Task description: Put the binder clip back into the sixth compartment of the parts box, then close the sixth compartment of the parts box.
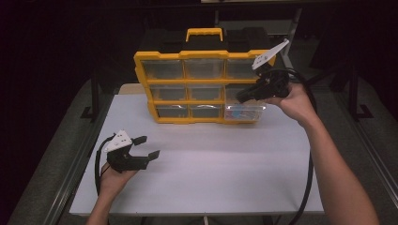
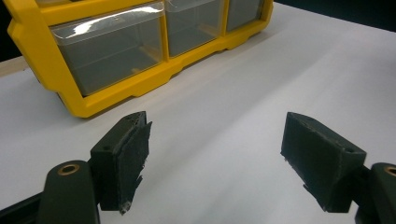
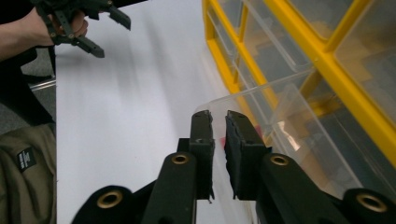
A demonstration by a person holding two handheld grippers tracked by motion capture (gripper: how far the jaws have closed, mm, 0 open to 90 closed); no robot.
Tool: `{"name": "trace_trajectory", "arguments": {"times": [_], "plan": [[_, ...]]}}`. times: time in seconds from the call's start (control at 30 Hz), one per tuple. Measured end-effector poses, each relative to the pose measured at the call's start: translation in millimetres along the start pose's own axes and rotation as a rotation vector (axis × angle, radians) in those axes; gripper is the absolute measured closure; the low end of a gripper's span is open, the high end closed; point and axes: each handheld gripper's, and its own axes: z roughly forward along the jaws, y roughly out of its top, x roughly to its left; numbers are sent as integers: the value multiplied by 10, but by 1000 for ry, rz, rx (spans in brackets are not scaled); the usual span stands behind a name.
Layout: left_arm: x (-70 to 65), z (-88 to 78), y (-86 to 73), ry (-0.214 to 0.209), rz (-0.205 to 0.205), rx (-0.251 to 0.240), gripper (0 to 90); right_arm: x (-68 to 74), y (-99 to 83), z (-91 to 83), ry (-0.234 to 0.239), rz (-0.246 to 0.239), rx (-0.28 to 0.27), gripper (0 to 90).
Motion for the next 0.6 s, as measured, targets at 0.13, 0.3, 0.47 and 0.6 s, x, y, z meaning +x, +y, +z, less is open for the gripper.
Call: {"name": "trace_trajectory", "arguments": {"times": [0.13, 0.3, 0.47, 0.6], "plan": [[4, -2, 2, 2, 5, 0, 235, 78, -26, -5, 19, 10, -5, 852], [-1, 3, 0, 4, 6, -1, 235, 171, -114, 2, 15, -3, -3, 885], [-9, 7, -2, 3, -3, -3, 235, 246, -213, 21, 32, -4, 2, 886], [-12, 10, -1, 2, -5, -7, 234, 310, -283, 33, 42, -18, 10, 886]]}}
